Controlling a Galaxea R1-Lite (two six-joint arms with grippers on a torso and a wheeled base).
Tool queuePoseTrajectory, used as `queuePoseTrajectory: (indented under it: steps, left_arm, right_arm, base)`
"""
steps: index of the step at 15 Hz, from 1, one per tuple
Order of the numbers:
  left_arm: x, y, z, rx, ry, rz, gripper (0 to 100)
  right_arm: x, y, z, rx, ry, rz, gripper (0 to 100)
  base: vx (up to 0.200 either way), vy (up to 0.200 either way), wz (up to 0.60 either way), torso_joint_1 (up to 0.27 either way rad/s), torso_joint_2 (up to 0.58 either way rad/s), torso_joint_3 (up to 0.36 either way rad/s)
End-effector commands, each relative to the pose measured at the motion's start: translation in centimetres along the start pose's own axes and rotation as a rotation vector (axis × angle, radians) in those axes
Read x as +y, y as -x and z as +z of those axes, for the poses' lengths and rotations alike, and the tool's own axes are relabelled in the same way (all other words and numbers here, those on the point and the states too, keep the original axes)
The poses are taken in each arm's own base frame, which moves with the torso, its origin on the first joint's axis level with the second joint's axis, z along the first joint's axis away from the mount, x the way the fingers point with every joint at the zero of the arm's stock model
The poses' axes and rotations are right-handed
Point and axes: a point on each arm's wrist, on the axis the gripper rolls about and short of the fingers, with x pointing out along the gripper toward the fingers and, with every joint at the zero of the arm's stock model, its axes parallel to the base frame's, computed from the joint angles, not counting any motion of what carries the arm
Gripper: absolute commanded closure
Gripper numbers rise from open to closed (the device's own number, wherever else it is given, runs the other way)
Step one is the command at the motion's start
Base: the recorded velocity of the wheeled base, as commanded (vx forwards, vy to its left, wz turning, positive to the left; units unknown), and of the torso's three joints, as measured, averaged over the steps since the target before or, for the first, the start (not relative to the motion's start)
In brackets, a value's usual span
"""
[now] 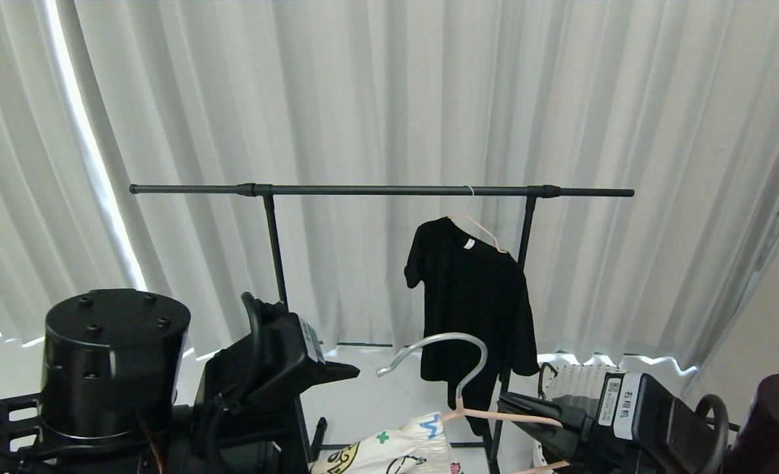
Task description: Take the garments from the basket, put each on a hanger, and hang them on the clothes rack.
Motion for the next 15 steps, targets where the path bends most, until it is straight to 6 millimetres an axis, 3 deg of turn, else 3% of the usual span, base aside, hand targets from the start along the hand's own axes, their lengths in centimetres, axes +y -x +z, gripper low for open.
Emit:
queuePoseTrajectory:
  steps: [1, 2, 10, 11, 15]
  left_arm:
    - [0.0, -0.7, -0.2, 0.022, 0.004, -0.016, 0]
    - [-0.2, -0.7, -0.3, 0.025, 0.002, -0.024, 100]
    - [-0.2, -0.9, -0.4, 0.030, -0.003, -0.023, 100]
    - [-0.2, -0.9, -0.4, 0.031, -0.003, -0.022, 100]
    - [0.2, -0.5, -1.1, 0.058, 0.011, 0.038, 100]
  right_arm:
    - [0.0, -0.1, 0.3, -0.014, 0.002, 0.002, 100]
    - [0.0, -0.2, 0.4, -0.019, 0.002, -0.004, 100]
    - [0.0, -0.2, 0.3, -0.009, 0.002, -0.009, 100]
    - [0.1, -0.1, 0.2, -0.005, 0.002, -0.014, 0]
    - [-1.2, -0.2, -0.5, 0.059, 0.032, -0.165, 0]
  base:
    - [0.000, 0.000, 0.00, 0.000, 0.00, 0.000]
    - [0.000, 0.000, 0.00, 0.000, 0.00, 0.000]
    - [0.000, 0.000, 0.00, 0.000, 0.00, 0.000]
    - [0.000, 0.000, 0.00, 0.000, 0.00, 0.000]
    - [0.000, 0.000, 0.00, 0.000, 0.00, 0.000]
